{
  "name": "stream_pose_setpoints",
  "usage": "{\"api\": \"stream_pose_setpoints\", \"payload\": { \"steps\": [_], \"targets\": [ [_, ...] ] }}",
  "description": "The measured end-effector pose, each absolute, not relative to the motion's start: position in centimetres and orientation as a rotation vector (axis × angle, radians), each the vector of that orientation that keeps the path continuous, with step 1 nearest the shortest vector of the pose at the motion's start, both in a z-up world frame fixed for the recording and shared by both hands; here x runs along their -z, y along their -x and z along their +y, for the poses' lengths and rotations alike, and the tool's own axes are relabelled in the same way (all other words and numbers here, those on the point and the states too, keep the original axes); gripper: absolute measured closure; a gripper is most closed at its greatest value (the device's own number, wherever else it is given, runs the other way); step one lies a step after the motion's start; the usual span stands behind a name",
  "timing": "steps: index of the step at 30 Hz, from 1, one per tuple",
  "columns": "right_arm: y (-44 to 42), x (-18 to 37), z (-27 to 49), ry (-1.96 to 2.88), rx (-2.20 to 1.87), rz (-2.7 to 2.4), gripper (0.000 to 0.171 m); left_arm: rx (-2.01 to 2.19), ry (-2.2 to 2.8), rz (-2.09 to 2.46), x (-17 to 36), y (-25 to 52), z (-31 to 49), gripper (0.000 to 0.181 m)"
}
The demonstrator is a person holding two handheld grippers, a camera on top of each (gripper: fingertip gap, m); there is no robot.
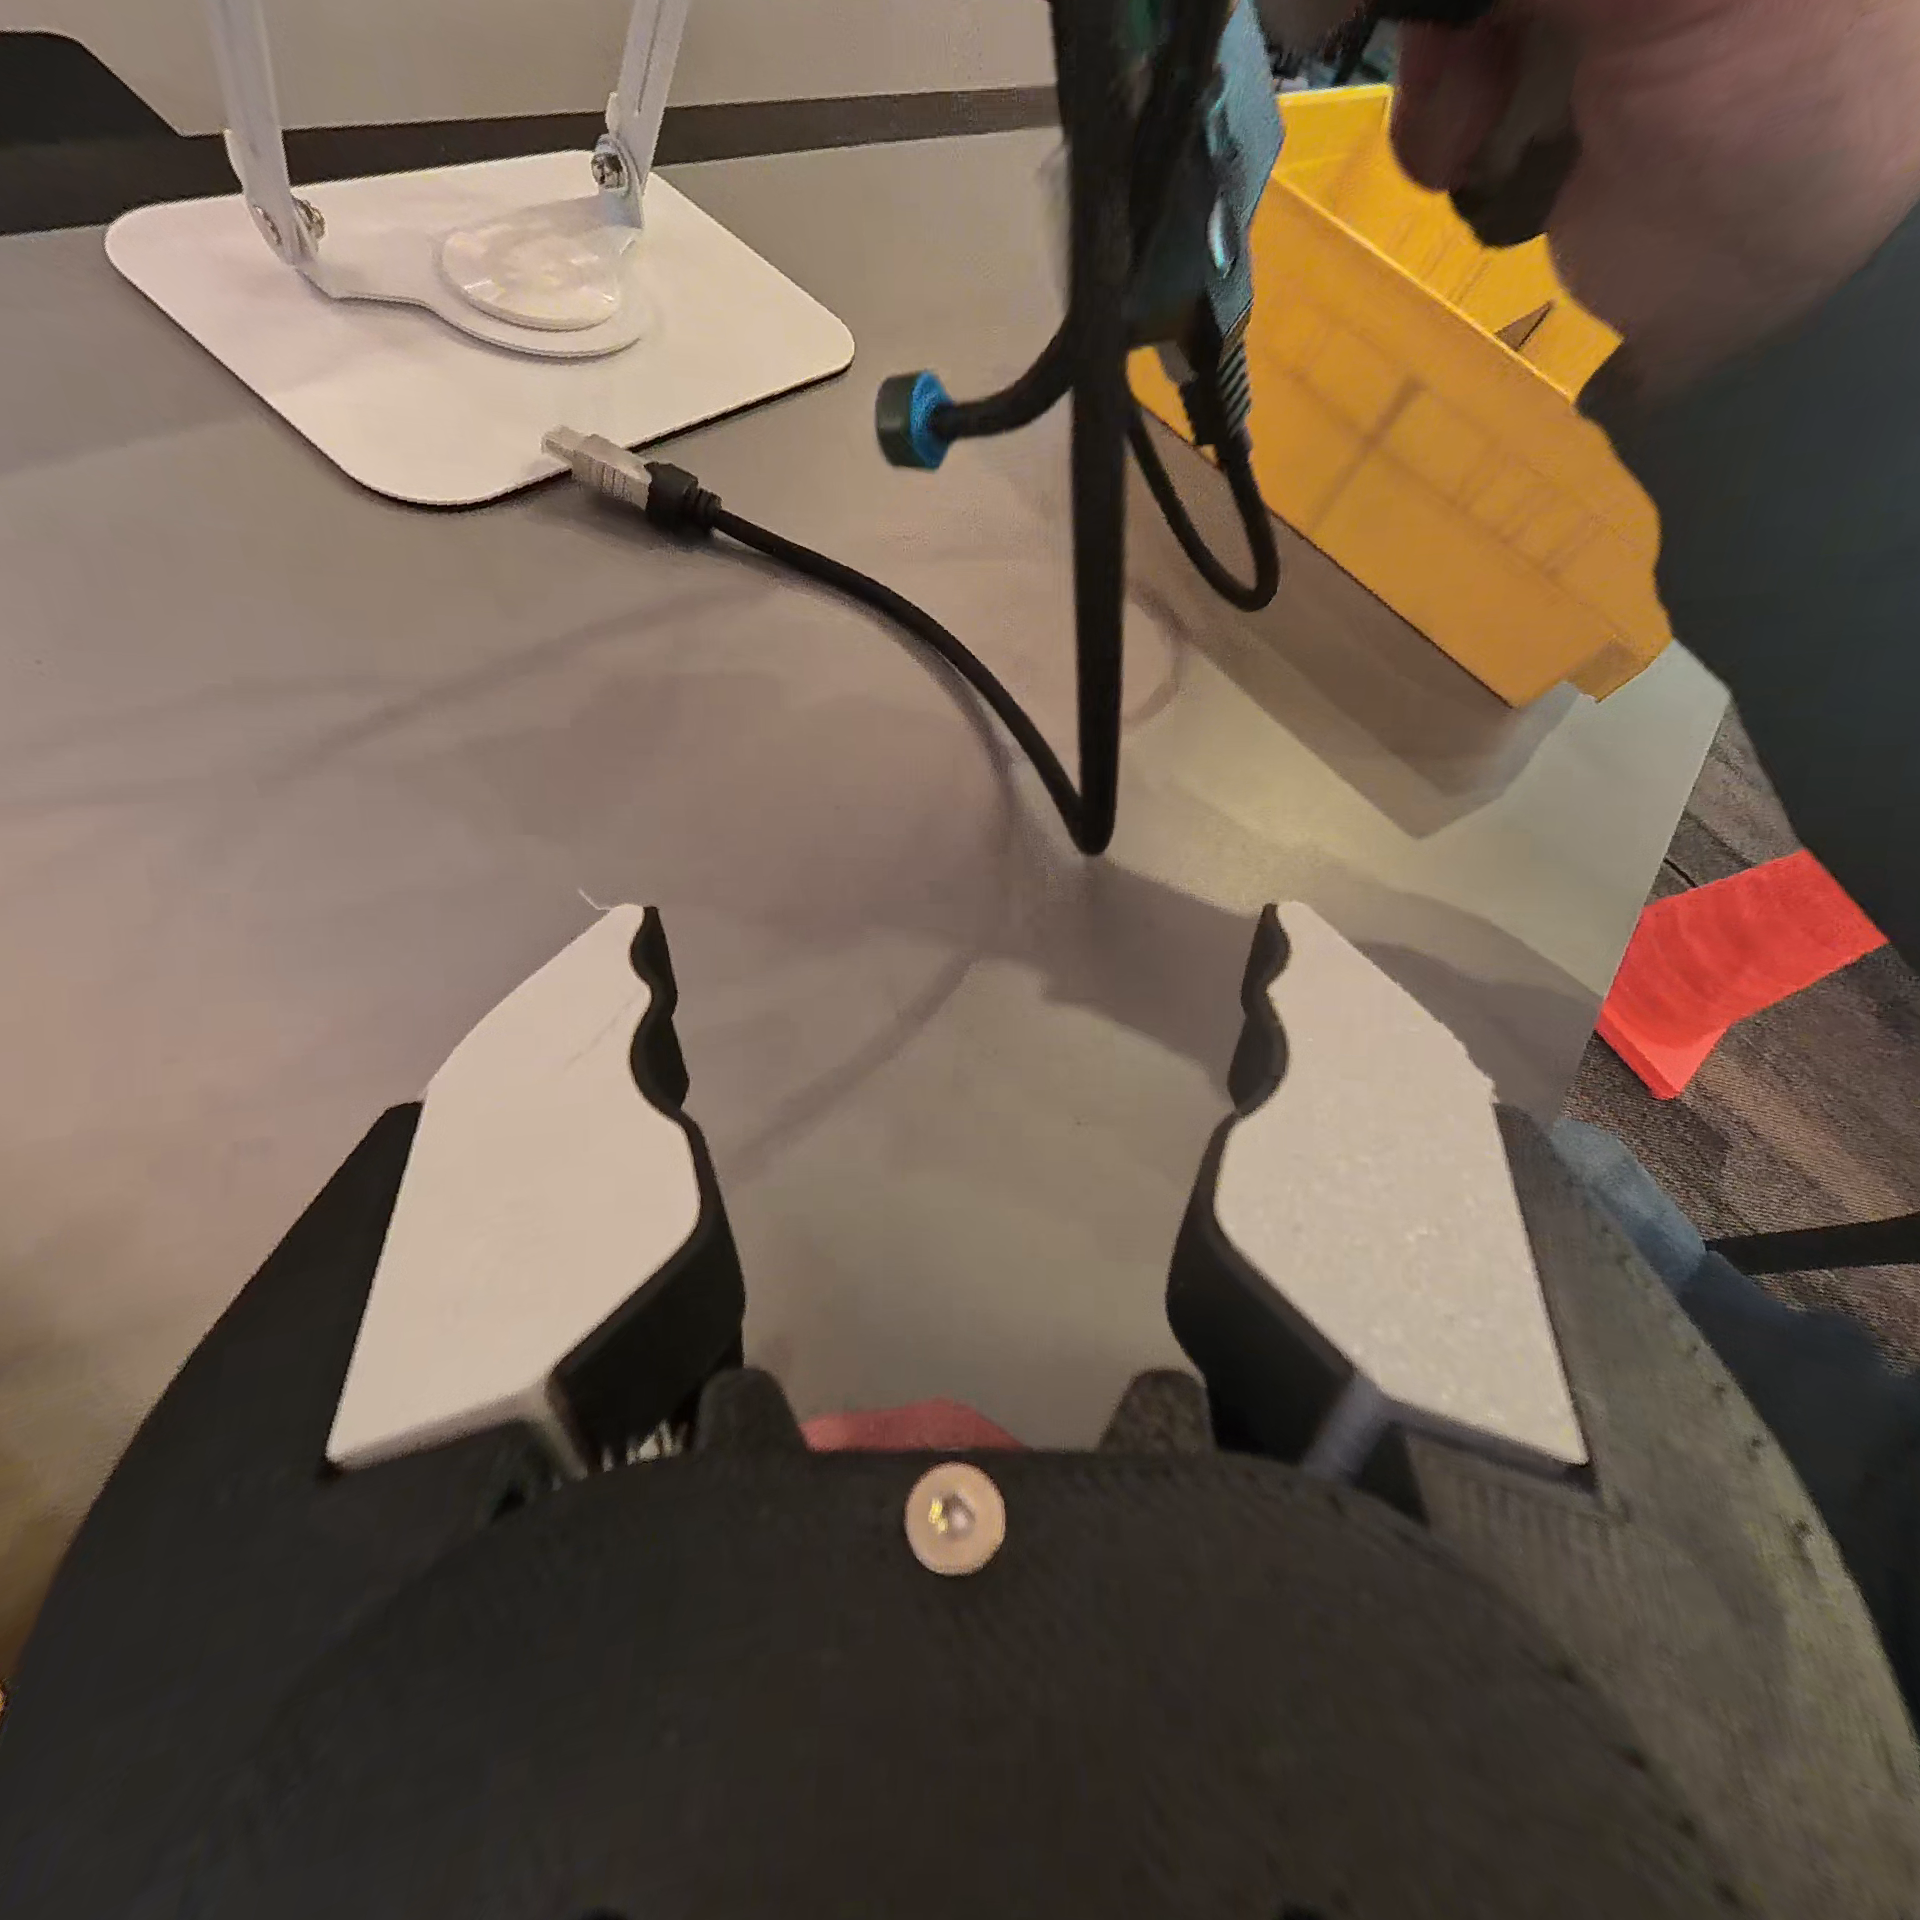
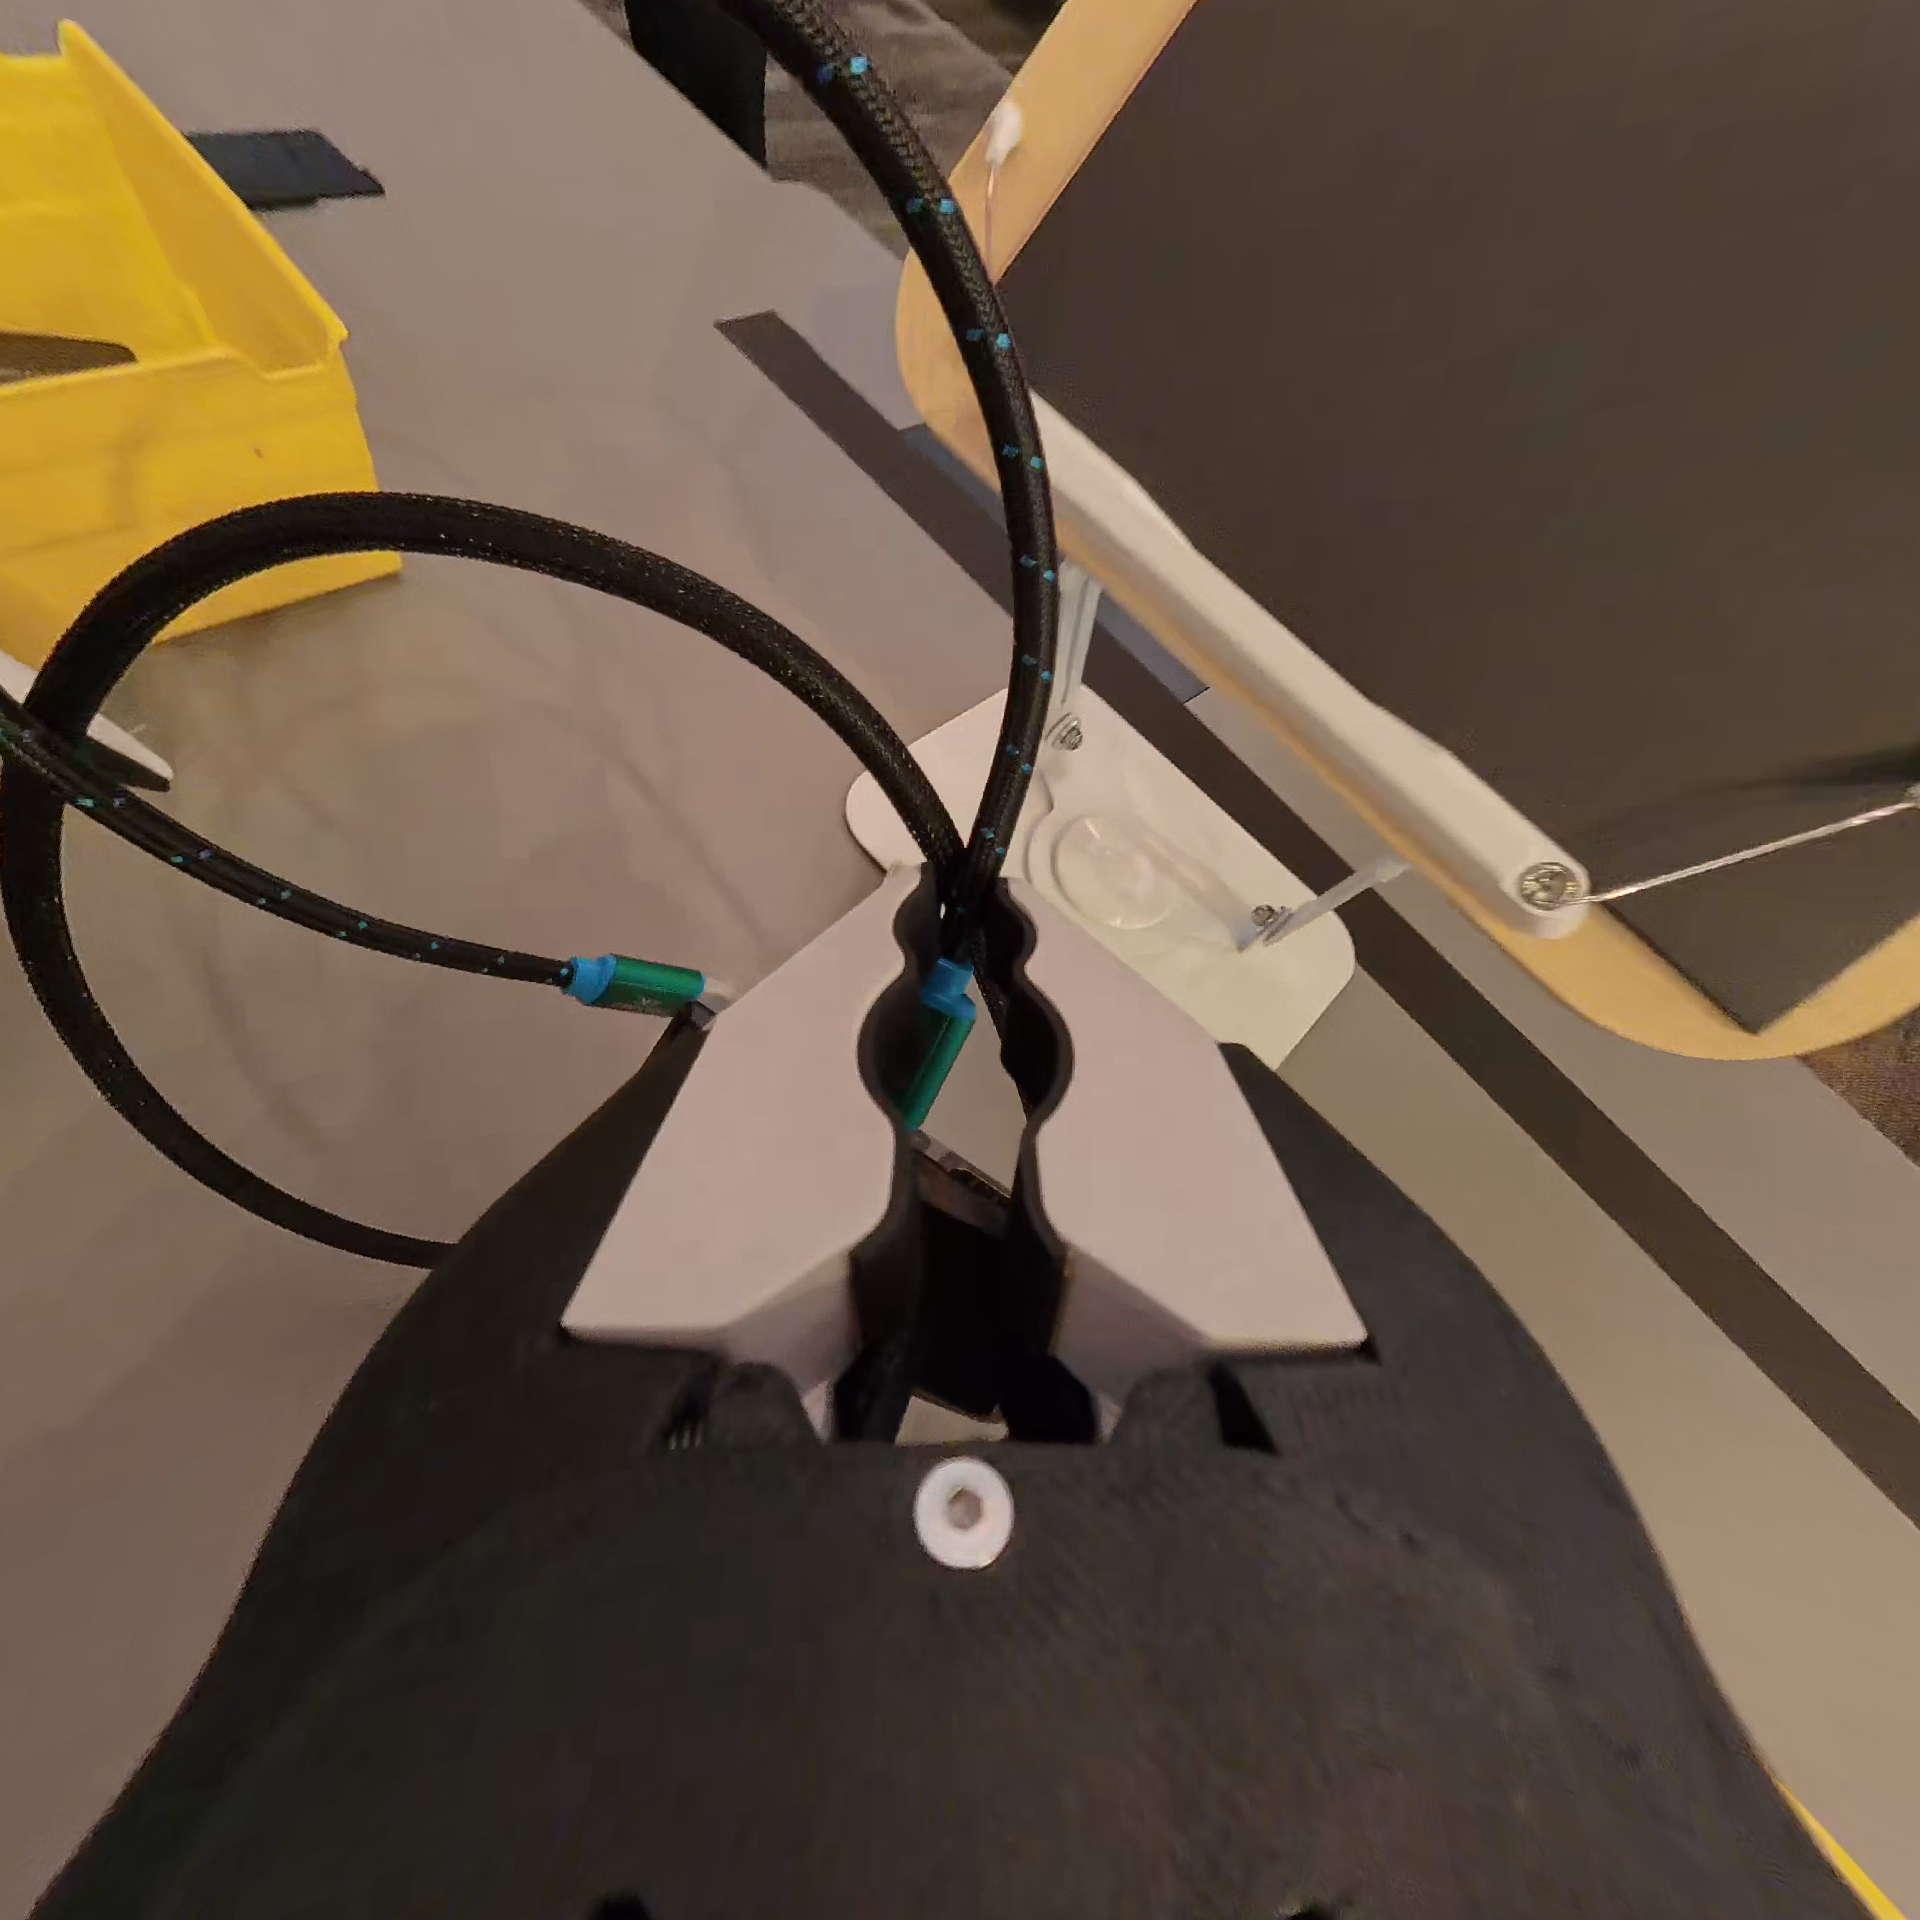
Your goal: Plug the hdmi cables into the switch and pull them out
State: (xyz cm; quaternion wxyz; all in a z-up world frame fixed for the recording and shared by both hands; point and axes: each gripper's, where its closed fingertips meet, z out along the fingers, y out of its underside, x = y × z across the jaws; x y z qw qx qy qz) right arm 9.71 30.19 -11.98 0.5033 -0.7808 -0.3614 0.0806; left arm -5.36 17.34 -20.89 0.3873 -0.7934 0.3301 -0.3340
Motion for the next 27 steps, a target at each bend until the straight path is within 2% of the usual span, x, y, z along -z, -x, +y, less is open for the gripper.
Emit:
{"api": "stream_pose_setpoints", "payload": {
  "steps": [14, 27],
  "targets": [
    [-10.4, 8.7, 29.6, 1.829, -0.206, -0.818, 0.165, 0.845, 2.047, 0.857, 21.6, 5.3, 17.2, 0.078],
    [-19.3, -7.1, 29.1, 1.617, -0.184, -0.524, 0.165, 0.857, 2.077, 0.845, 22.6, 5.4, 17.3, 0.079]
  ]
}}
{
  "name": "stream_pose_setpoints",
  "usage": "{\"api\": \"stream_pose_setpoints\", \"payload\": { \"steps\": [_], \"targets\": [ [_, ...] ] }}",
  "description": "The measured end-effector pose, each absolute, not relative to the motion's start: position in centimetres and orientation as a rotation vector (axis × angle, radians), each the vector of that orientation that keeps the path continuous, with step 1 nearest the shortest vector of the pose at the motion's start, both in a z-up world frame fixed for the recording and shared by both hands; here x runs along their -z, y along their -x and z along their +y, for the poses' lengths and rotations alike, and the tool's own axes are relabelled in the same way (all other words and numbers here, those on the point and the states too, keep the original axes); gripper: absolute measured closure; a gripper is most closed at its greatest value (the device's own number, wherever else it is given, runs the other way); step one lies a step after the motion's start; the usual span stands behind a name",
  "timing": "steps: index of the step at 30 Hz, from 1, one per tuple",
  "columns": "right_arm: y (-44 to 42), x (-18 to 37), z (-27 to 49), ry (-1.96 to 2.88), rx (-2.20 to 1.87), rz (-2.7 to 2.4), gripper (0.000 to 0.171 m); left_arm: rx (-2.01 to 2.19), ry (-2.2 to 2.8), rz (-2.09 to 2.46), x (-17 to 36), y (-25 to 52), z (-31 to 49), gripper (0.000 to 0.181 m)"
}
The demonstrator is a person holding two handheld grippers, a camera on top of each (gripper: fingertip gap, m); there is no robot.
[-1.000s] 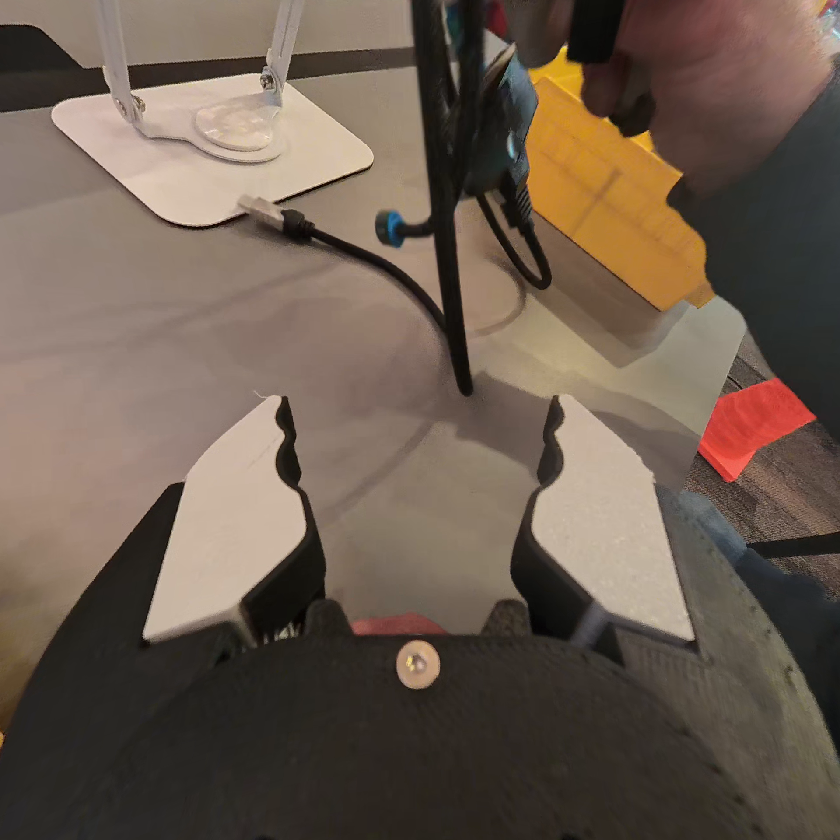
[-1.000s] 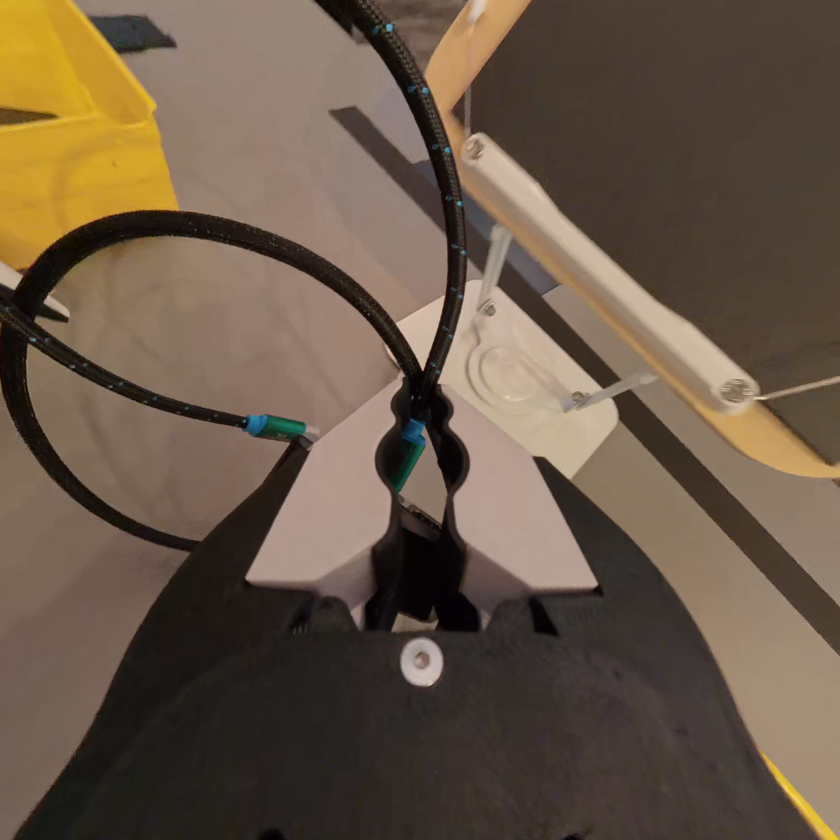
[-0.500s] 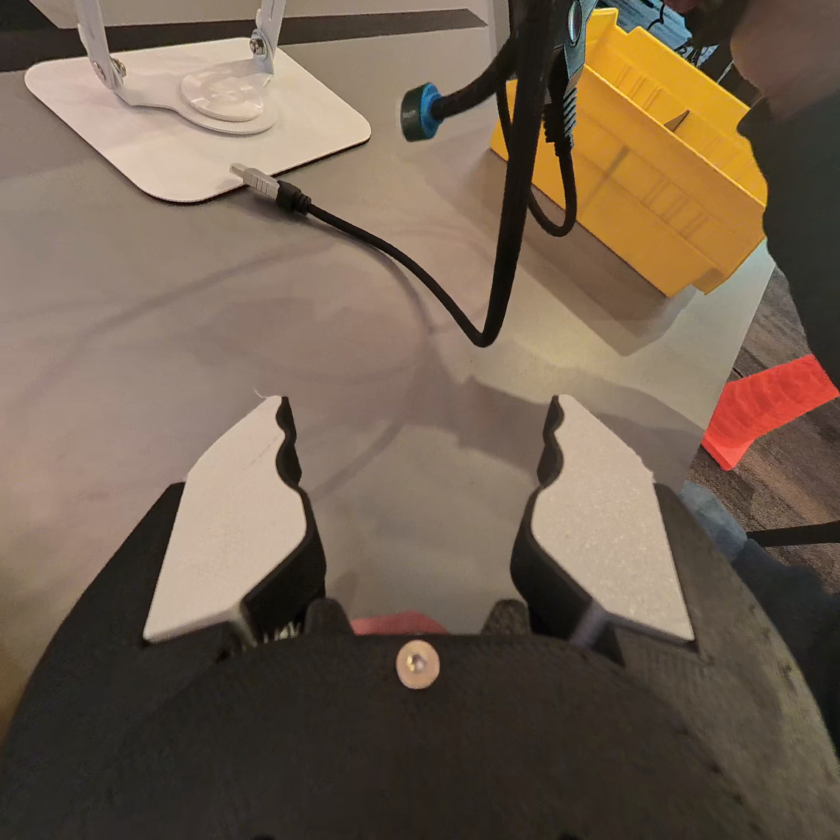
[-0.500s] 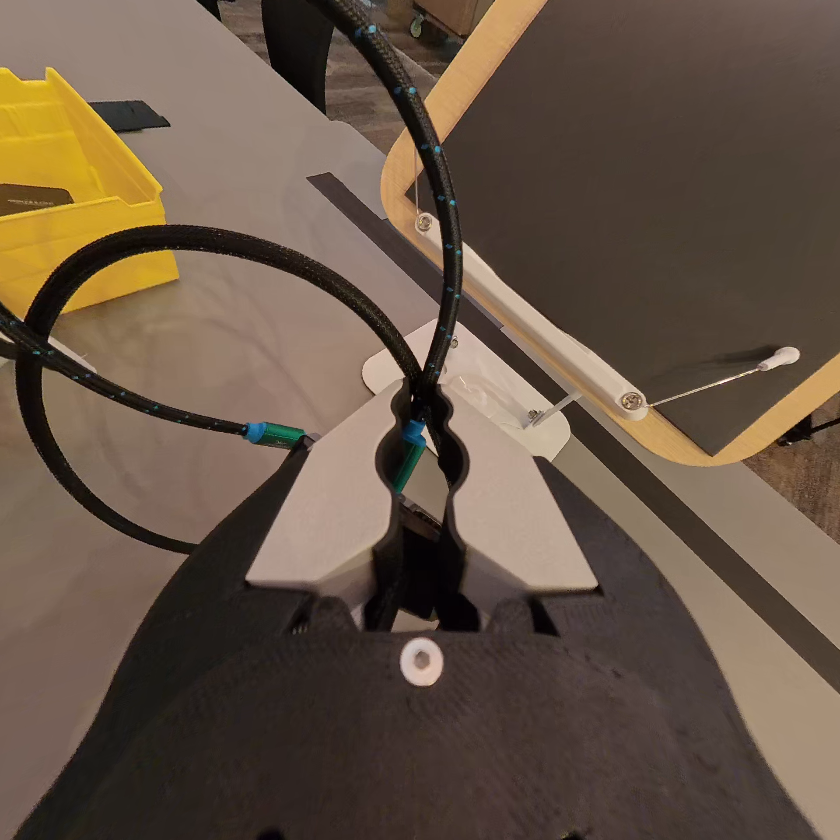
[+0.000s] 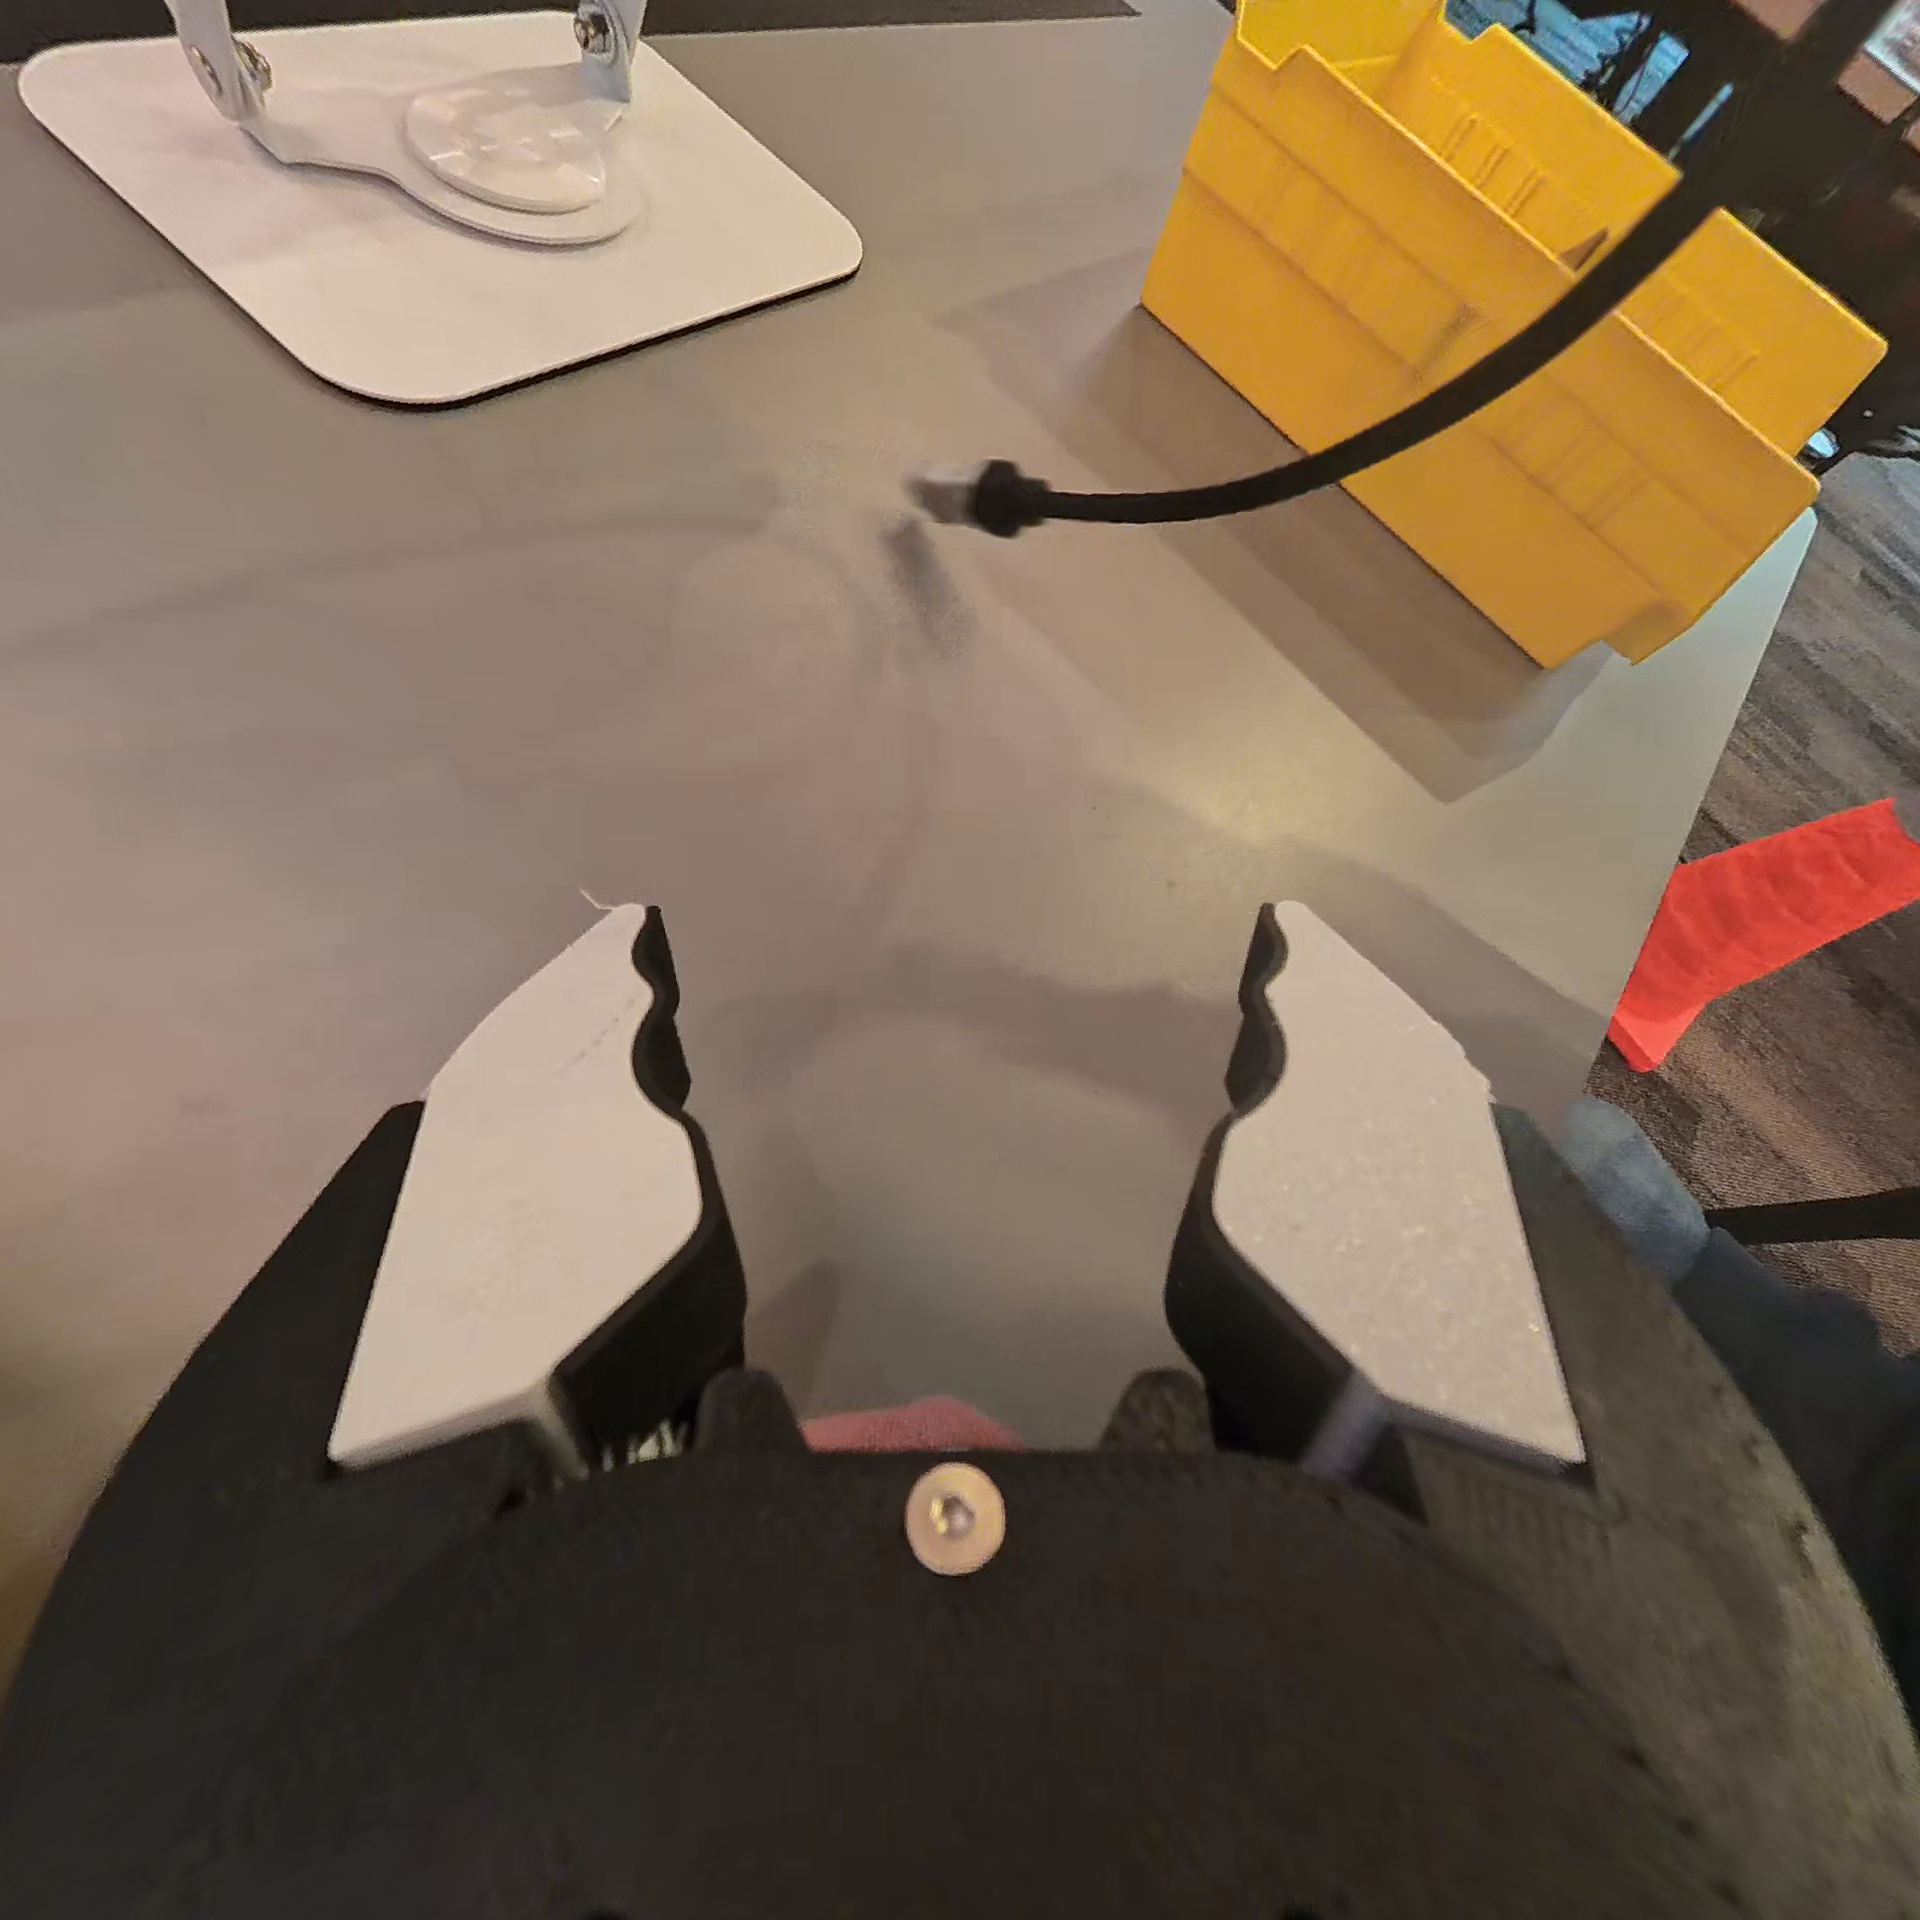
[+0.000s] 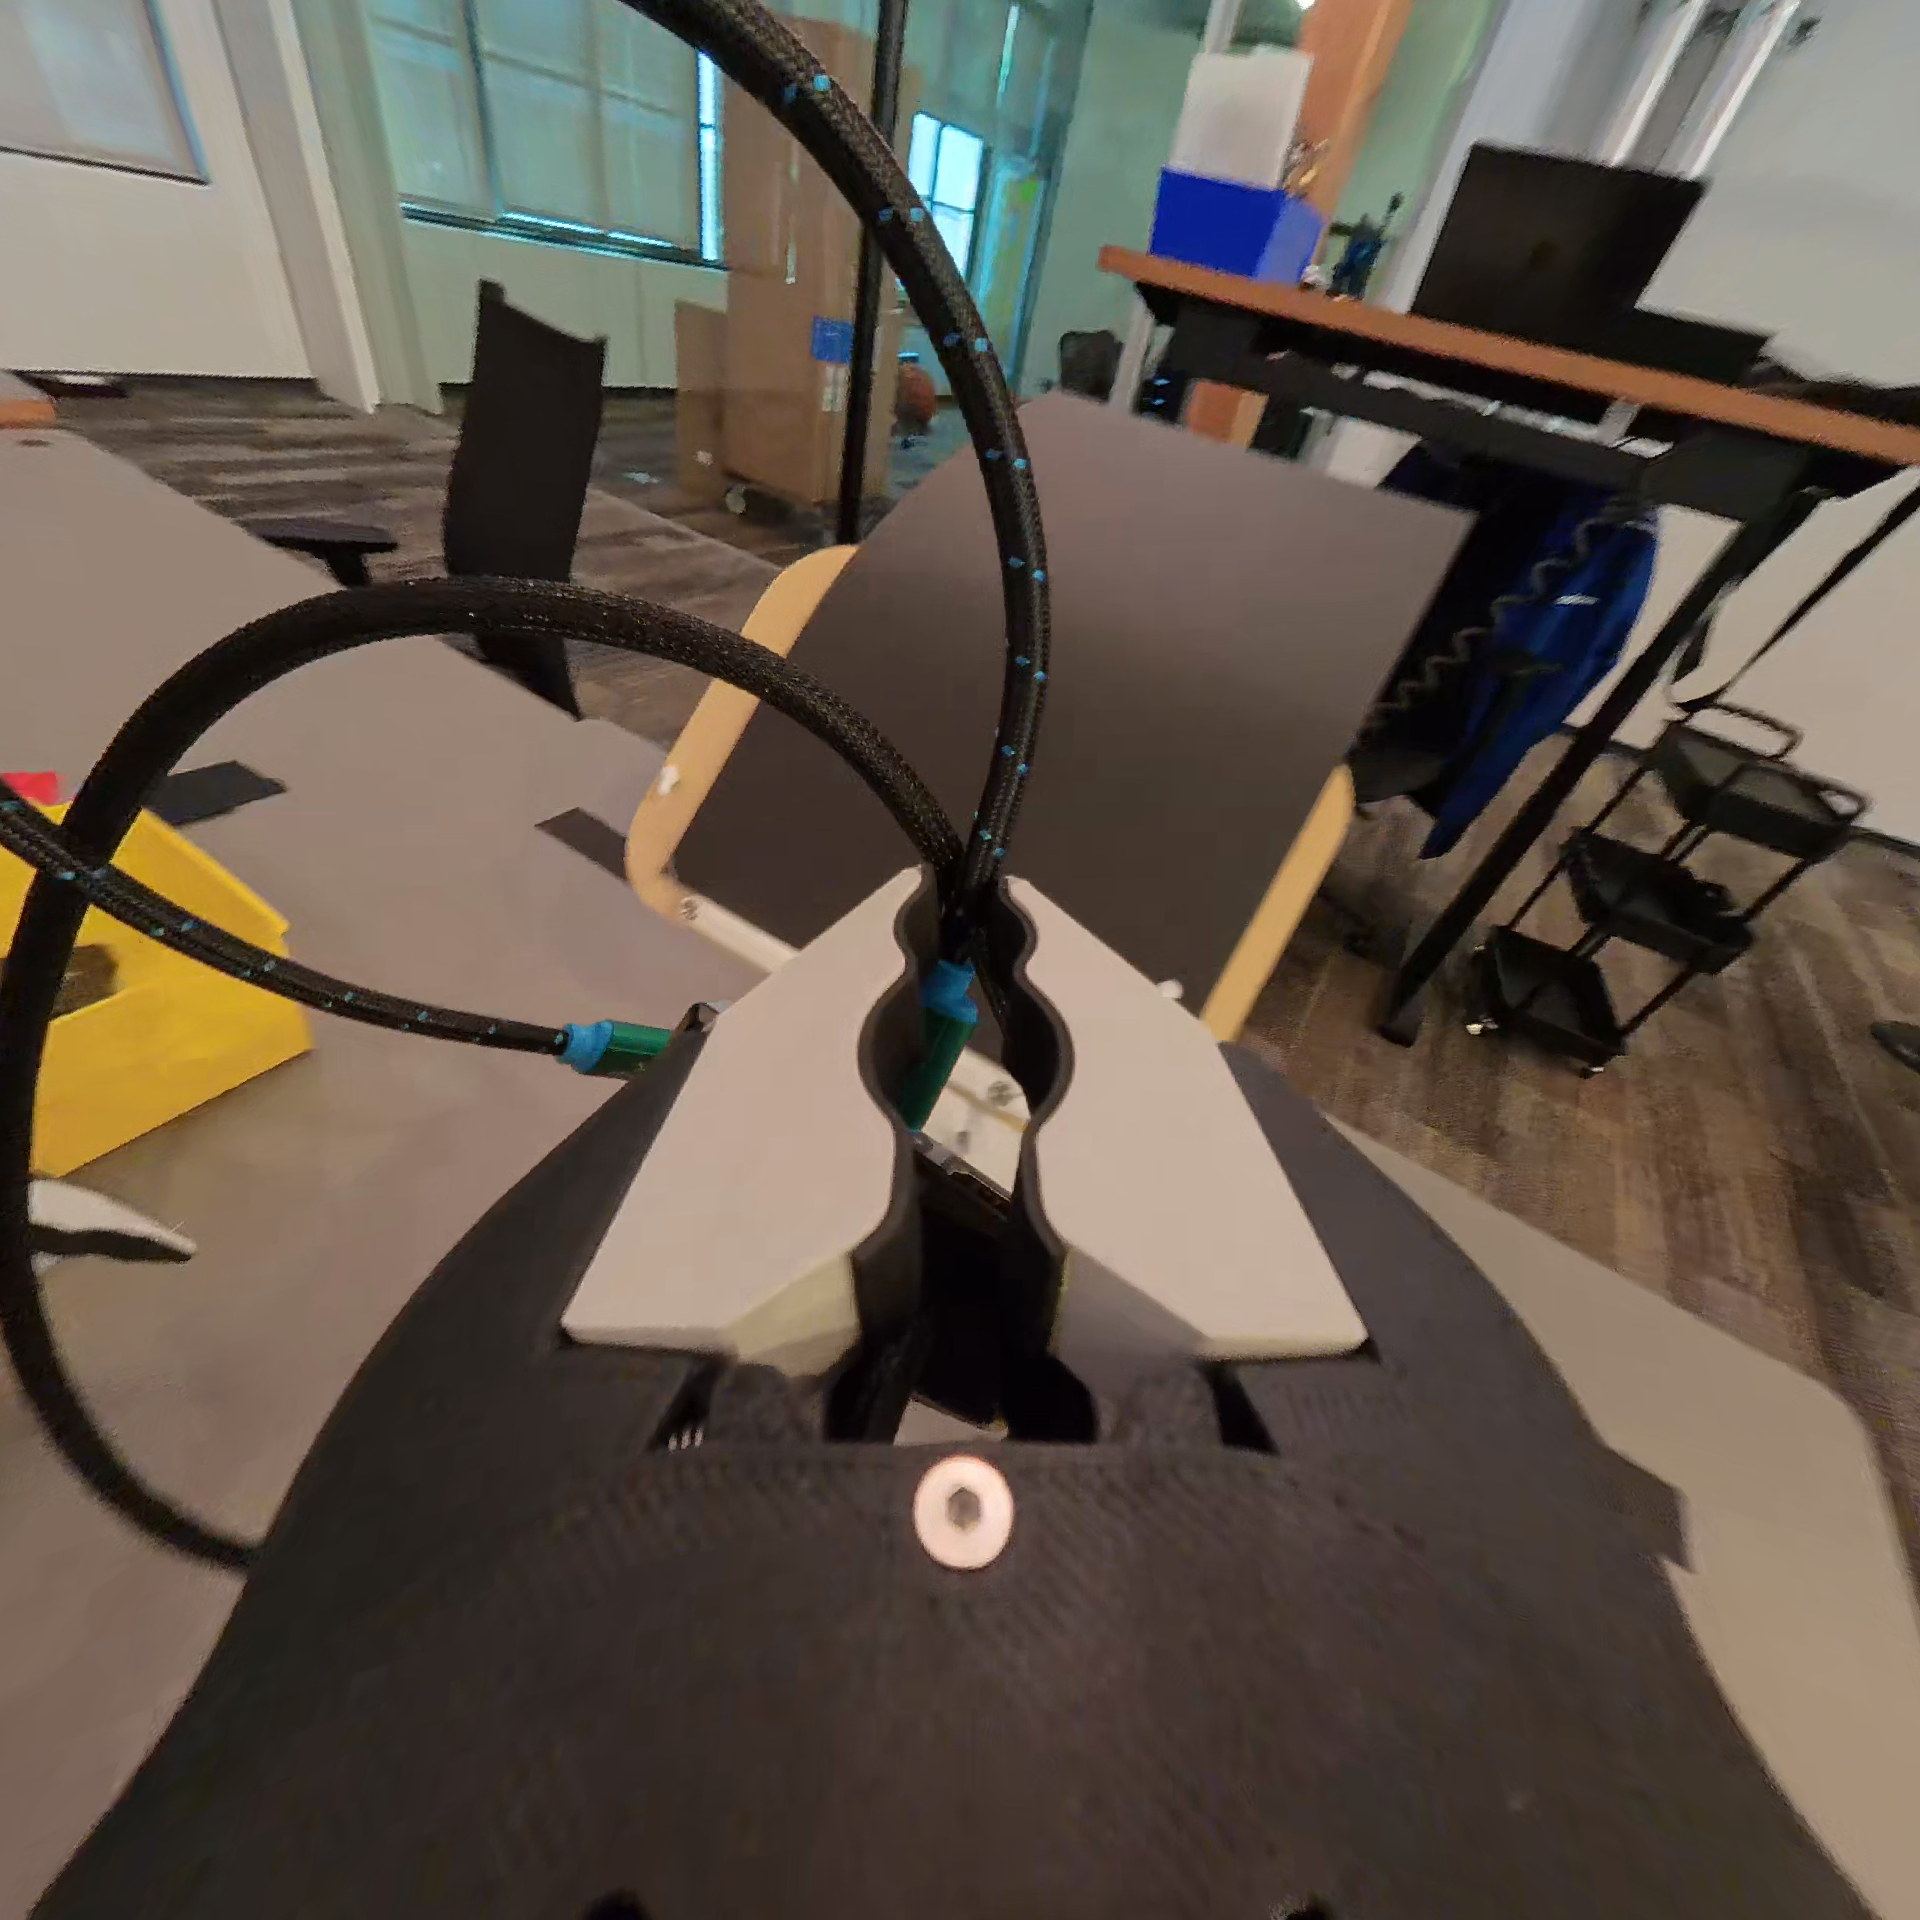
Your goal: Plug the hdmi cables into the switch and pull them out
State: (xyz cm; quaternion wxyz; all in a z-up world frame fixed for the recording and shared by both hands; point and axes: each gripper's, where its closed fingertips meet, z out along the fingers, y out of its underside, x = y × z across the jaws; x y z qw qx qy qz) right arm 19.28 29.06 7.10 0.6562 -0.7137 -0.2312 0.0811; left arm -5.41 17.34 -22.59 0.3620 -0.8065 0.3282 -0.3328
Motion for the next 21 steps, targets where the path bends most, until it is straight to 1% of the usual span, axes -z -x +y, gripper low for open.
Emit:
{"api": "stream_pose_setpoints", "payload": {
  "steps": [7, 14, 17, 21],
  "targets": [
    [-25.5, -14.9, 29.0, 1.599, -0.054, -0.459, 0.165, 0.864, 2.095, 0.841, 23.2, 5.4, 17.3, 0.079],
    [-32.4, -21.3, 27.2, 1.564, 0.123, -0.356, 0.165, 0.868, 2.103, 0.843, 23.5, 5.3, 17.3, 0.079],
    [-35.3, -22.1, 26.9, 1.574, 0.225, -0.311, 0.165, 0.871, 2.108, 0.843, 23.6, 5.3, 17.2, 0.079],
    [-38.4, -19.1, 27.5, 1.64, 0.337, -0.271, 0.164, 0.869, 2.11, 0.849, 23.7, 5.1, 17.0, 0.078]
  ]
}}
